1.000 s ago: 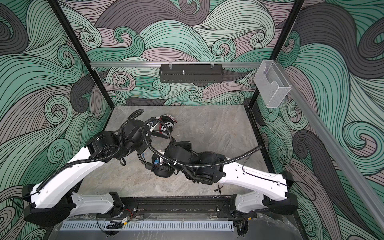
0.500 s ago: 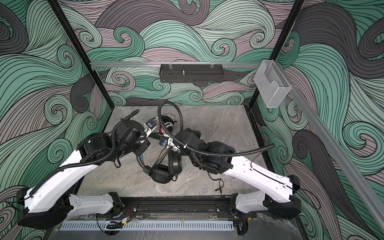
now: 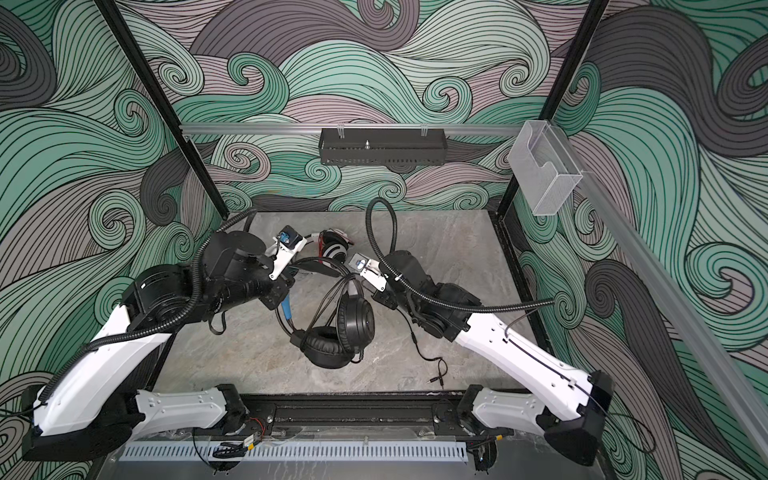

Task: Wrap the headphones

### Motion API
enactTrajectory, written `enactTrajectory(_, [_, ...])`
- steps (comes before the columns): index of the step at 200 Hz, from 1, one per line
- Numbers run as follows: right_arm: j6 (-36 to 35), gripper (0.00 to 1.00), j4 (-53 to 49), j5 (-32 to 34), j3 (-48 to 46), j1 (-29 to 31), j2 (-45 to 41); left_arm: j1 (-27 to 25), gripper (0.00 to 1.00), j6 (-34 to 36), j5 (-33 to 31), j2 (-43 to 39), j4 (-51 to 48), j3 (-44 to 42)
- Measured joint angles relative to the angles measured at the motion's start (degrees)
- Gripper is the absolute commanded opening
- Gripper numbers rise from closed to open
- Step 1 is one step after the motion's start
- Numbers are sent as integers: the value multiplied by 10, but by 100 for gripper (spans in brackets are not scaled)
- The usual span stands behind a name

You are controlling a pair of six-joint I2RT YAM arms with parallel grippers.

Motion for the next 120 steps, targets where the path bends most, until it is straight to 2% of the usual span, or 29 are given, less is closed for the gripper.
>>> enactTrajectory(42, [70,59,134,-123,-90,-36,-43,0,0,-21,44,17,-8,80])
enactTrajectory(57, [88,68,178,-168,-120,-37,-64,0,0,-31,54,23,-18,103])
enactTrajectory(98, [134,79,265,-255,-186,-43,-111,0,0,-61,64,46,-38,159])
enactTrajectory(120, [155,81,292,-285,-223,-43,-131,0,0,-73,66,62,-52,189])
